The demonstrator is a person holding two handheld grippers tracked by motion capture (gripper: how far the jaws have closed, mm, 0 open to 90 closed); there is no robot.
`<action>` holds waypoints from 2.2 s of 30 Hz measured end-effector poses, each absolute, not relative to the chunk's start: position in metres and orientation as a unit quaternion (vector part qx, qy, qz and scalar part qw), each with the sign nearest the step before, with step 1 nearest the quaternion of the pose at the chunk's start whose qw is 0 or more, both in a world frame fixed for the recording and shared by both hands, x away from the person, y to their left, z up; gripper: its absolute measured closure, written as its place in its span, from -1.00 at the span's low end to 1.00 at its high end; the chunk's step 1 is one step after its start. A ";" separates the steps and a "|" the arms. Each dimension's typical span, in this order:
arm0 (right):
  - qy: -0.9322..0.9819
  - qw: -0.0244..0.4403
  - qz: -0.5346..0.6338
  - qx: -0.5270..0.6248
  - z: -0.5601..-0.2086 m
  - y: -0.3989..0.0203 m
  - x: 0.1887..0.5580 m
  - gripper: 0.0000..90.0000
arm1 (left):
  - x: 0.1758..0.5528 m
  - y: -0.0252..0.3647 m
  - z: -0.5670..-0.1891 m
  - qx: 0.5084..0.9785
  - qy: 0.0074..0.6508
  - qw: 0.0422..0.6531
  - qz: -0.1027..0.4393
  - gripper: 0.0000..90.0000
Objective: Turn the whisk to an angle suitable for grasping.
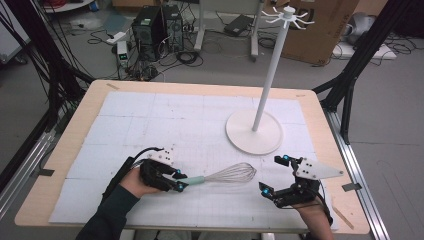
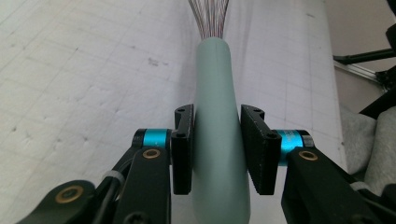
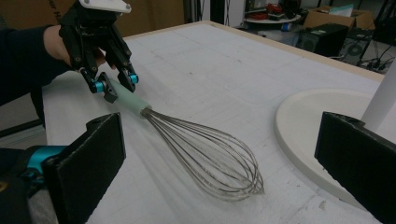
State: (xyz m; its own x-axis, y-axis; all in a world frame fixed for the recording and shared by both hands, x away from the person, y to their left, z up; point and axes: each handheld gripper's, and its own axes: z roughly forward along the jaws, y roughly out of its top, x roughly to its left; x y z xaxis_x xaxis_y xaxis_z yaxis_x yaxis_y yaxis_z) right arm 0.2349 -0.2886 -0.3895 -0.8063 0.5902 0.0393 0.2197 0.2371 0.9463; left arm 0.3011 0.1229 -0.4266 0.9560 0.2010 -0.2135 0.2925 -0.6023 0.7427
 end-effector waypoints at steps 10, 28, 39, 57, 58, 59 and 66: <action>0.769 0.161 0.560 0.262 -0.389 -0.290 0.234 -0.98 | 0.308 0.090 -0.422 0.895 0.112 0.424 -0.075 0.48; 0.759 0.169 0.571 0.264 -0.385 -0.299 0.232 -0.98 | 0.311 0.031 -0.436 0.916 0.056 0.389 -0.082 0.48; 0.758 0.169 0.572 0.263 -0.384 -0.299 0.231 -0.98 | 0.315 0.020 -0.435 0.923 0.039 0.378 -0.054 0.47; 0.755 0.172 0.576 0.264 -0.382 -0.304 0.228 -0.98 | 0.310 0.030 -0.424 0.927 0.043 0.373 0.001 0.24; 0.755 0.172 0.576 0.264 -0.382 -0.304 0.228 -0.98 | 0.308 0.032 -0.422 0.925 0.042 0.377 0.005 0.24; 0.754 0.174 0.577 0.263 -0.381 -0.305 0.228 -0.98 | 0.305 0.036 -0.418 0.923 0.041 0.383 0.011 0.25; 0.751 0.178 0.580 0.262 -0.379 -0.308 0.226 -0.98 | 0.296 0.053 -0.409 0.916 0.030 0.399 0.008 0.36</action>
